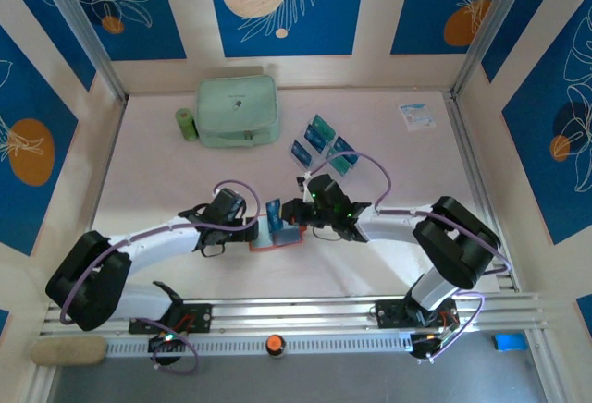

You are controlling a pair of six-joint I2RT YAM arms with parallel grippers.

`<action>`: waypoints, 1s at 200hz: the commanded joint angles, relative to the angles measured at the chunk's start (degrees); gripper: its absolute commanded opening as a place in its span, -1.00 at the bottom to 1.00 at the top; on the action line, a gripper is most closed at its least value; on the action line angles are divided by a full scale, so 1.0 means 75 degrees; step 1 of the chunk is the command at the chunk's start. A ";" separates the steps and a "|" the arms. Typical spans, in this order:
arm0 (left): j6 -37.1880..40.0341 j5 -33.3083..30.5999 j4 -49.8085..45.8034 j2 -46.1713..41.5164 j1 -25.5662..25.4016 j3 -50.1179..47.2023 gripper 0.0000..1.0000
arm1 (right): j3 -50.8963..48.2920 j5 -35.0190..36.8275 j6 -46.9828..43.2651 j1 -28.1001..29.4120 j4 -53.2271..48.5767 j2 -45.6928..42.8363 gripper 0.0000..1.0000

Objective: Put the credit cards into the card holder

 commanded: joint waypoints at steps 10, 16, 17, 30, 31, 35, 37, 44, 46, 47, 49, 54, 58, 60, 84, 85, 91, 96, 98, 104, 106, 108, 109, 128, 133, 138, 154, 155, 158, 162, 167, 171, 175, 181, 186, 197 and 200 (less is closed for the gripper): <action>-0.0104 -0.0143 -0.0269 0.0102 -0.0042 0.0069 0.89 | -0.0198 0.0357 0.0134 0.0071 0.0528 0.0210 -1.00; -0.0098 -0.0143 -0.0264 0.0094 -0.0042 0.0070 0.89 | -0.0214 0.0349 0.0151 0.0078 0.0554 0.0242 -1.00; -0.0103 -0.0143 -0.0266 0.0099 -0.0042 0.0070 0.89 | -0.0213 0.0348 0.0160 0.0078 0.0561 0.0255 -1.00; -0.0101 -0.0131 -0.0253 0.0117 -0.0045 0.0069 0.89 | -0.0217 0.0344 0.0171 0.0081 0.0614 0.0343 -1.00; -0.0099 -0.0137 -0.0254 0.0116 -0.0043 0.0070 0.89 | -0.0214 0.0345 0.0176 0.0085 0.0620 0.0352 -1.00; -0.0101 -0.0142 -0.0249 0.0122 -0.0036 0.0070 0.89 | -0.0222 0.0346 0.0185 0.0100 0.0642 0.0375 -1.00; -0.0100 -0.0142 -0.0251 0.0118 -0.0040 0.0070 0.89 | -0.0223 0.0346 0.0188 0.0101 0.0647 0.0388 -1.00; -0.0096 -0.0142 -0.0255 0.0136 -0.0042 0.0063 0.89 | -0.0225 0.0352 0.0193 0.0107 0.0674 0.0434 -1.00; -0.0102 -0.0137 -0.0252 0.0133 -0.0042 0.0069 0.89 | -0.0224 0.0348 0.0199 0.0112 0.0682 0.0447 -1.00; -0.0099 -0.0134 -0.0253 0.0131 -0.0042 0.0070 0.89 | -0.0229 0.0347 0.0202 0.0112 0.0689 0.0445 -1.00; -0.0097 -0.0132 -0.0249 0.0129 -0.0042 0.0067 0.89 | -0.0236 0.0347 0.0213 0.0113 0.0694 0.0461 -1.00; -0.0098 -0.0134 -0.0255 0.0129 -0.0042 0.0070 0.89 | -0.0246 0.0346 0.0222 0.0112 0.0720 0.0477 -1.00; -0.0102 -0.0134 -0.0240 0.0128 -0.0048 0.0069 0.89 | -0.0255 0.0338 0.0226 0.0123 0.0741 0.0504 -1.00; -0.0104 -0.0132 -0.0231 0.0137 -0.0046 0.0070 0.89 | -0.0252 0.0336 0.0233 0.0122 0.0748 0.0517 -1.00; -0.0097 -0.0120 -0.0228 0.0142 -0.0042 0.0070 0.89 | -0.0308 0.0326 0.0306 0.0137 0.0833 0.0572 -1.00; -0.0097 -0.0119 -0.0218 0.0147 -0.0042 0.0064 0.89 | -0.0312 0.0319 0.0308 0.0137 0.0835 0.0572 -1.00; -0.0101 -0.0119 -0.0219 0.0152 -0.0042 0.0064 0.89 | -0.0327 0.0311 0.0317 0.0137 0.0848 0.0595 -1.00; -0.0094 -0.0116 -0.0219 0.0158 -0.0042 0.0062 0.89 | -0.0337 0.0311 0.0326 0.0142 0.0847 0.0599 -1.00; -0.0102 -0.0110 -0.0217 0.0159 -0.0042 0.0066 0.89 | -0.0334 0.0311 0.0335 0.0147 0.0854 0.0602 -1.00; -0.0102 -0.0108 -0.0199 0.0163 -0.0036 0.0060 0.89 | -0.0357 0.0311 0.0356 0.0148 0.0868 0.0616 -1.00; -0.0101 -0.0108 -0.0200 0.0163 -0.0040 0.0068 0.89 | -0.0359 0.0303 0.0369 0.0148 0.0880 0.0613 -1.00; -0.0094 -0.0108 -0.0206 0.0163 -0.0042 0.0067 0.89 | -0.0369 0.0300 0.0372 0.0148 0.0886 0.0618 -1.00; -0.0089 -0.0108 -0.0201 0.0163 -0.0042 0.0069 0.89 | -0.0372 0.0300 0.0370 0.0148 0.0890 0.0624 -1.00; -0.0102 -0.0096 -0.0203 0.0182 -0.0042 0.0069 0.89 | -0.0438 0.0289 0.0442 0.0171 0.0966 0.0644 -1.00; -0.0102 -0.0096 -0.0195 0.0176 -0.0039 0.0064 0.89 | -0.0447 0.0288 0.0464 0.0172 0.0988 0.0665 -1.00; -0.0102 -0.0096 -0.0197 0.0175 -0.0041 0.0052 0.89 | -0.0468 0.0288 0.0483 0.0183 0.1015 0.0683 -1.00; -0.0099 -0.0096 -0.0195 0.0175 -0.0041 0.0051 0.89 | -0.0555 0.0288 0.0580 0.0195 0.1142 0.0708 -1.00; -0.0098 -0.0096 -0.0190 0.0175 -0.0047 0.0055 0.89 | -0.0553 0.0288 0.0586 0.0195 0.1147 0.0705 -1.00; -0.0096 -0.0096 -0.0191 0.0181 -0.0043 0.0054 0.89 | -0.0572 0.0288 0.0599 0.0195 0.1158 0.0702 -1.00; -0.0098 -0.0096 -0.0194 0.0175 -0.0046 0.0053 0.89 | -0.0594 0.0288 0.0623 0.0195 0.1184 0.0709 -1.00; -0.0098 -0.0095 -0.0194 0.0178 -0.0032 0.0055 0.89 | -0.0608 0.0288 0.0648 0.0204 0.1215 0.0705 -1.00; -0.0095 -0.0096 -0.0187 0.0166 -0.0039 0.0048 0.89 | -0.0622 0.0288 0.0667 0.0207 0.1242 0.0712 -1.00; -0.0097 -0.0093 -0.0188 0.0171 -0.0036 0.0047 0.89 | -0.0630 0.0288 0.0686 0.0207 0.1246 0.0714 -1.00; -0.0086 -0.0096 -0.0187 0.0176 -0.0045 0.0039 0.89 | -0.0654 0.0282 0.0706 0.0219 0.1269 0.0721 -1.00; -0.0085 -0.0086 -0.0195 0.0175 -0.0039 0.0046 0.89 | -0.0668 0.0287 0.0716 0.0219 0.1296 0.0715 -1.00; -0.0085 -0.0084 -0.0193 0.0179 -0.0040 0.0042 0.89 | -0.0701 0.0288 0.0752 0.0230 0.1335 0.0721 -1.00; -0.0088 -0.0084 -0.0187 0.0175 -0.0036 0.0045 0.89 | -0.0705 0.0288 0.0767 0.0236 0.1358 0.0726 -1.00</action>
